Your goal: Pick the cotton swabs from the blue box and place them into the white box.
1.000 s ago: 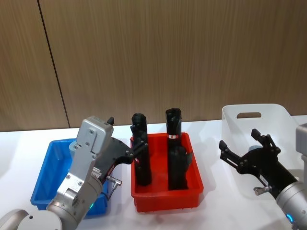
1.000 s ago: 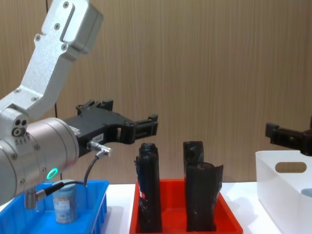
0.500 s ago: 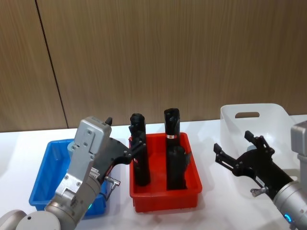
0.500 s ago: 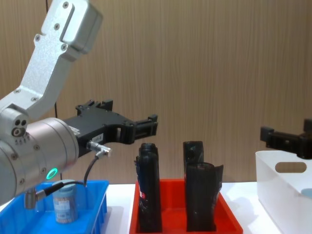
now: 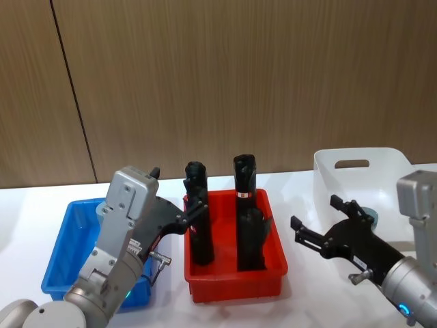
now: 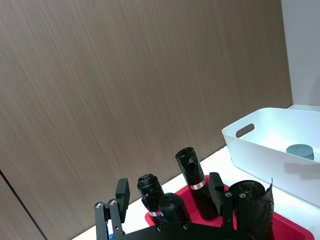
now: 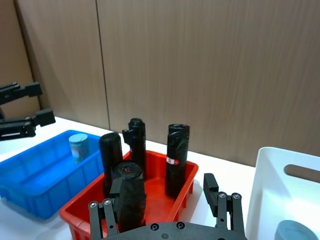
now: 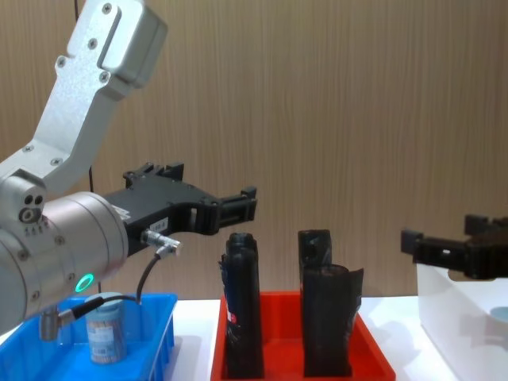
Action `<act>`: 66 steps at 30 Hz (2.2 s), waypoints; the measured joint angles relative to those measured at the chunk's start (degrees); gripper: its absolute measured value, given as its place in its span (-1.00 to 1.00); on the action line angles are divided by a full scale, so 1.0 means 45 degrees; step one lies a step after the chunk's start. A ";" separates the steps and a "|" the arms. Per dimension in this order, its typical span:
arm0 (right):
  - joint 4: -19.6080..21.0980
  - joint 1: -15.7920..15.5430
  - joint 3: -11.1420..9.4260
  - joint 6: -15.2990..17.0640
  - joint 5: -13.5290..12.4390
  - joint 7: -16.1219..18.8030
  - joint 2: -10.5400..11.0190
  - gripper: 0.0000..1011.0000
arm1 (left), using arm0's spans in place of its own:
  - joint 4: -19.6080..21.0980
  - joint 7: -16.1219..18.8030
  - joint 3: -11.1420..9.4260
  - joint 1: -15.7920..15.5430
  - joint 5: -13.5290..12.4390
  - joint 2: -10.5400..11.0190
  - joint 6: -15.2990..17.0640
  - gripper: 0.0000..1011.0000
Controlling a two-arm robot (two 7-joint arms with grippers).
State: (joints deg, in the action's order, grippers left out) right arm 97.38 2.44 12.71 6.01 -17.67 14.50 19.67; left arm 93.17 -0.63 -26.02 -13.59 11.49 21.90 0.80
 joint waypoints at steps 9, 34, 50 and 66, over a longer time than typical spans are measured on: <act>-0.0959 0.0649 0.0114 0.0133 0.0342 0.0895 -0.0201 0.98 | 0.0000 -0.0001 0.0000 0.0000 -0.0001 0.0000 0.0000 0.99; -0.4210 0.2605 0.0714 -0.0069 0.1686 0.2353 -0.1198 0.98 | 0.0000 0.0000 0.0000 0.0000 -0.0002 0.0000 -0.0001 0.99; -0.5563 0.3460 0.1138 -0.0330 0.2209 0.2751 -0.1791 0.98 | 0.0000 0.0000 -0.0001 0.0000 -0.0002 0.0000 -0.0001 0.99; -0.6616 0.4219 0.1436 -0.0599 0.2567 0.2691 -0.2310 0.98 | 0.0000 0.0001 -0.0001 0.0000 -0.0001 0.0000 -0.0001 0.99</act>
State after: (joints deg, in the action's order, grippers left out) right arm 67.60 21.42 19.17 3.31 -6.12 26.61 9.28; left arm 93.17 -0.62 -26.03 -13.59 11.48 21.89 0.79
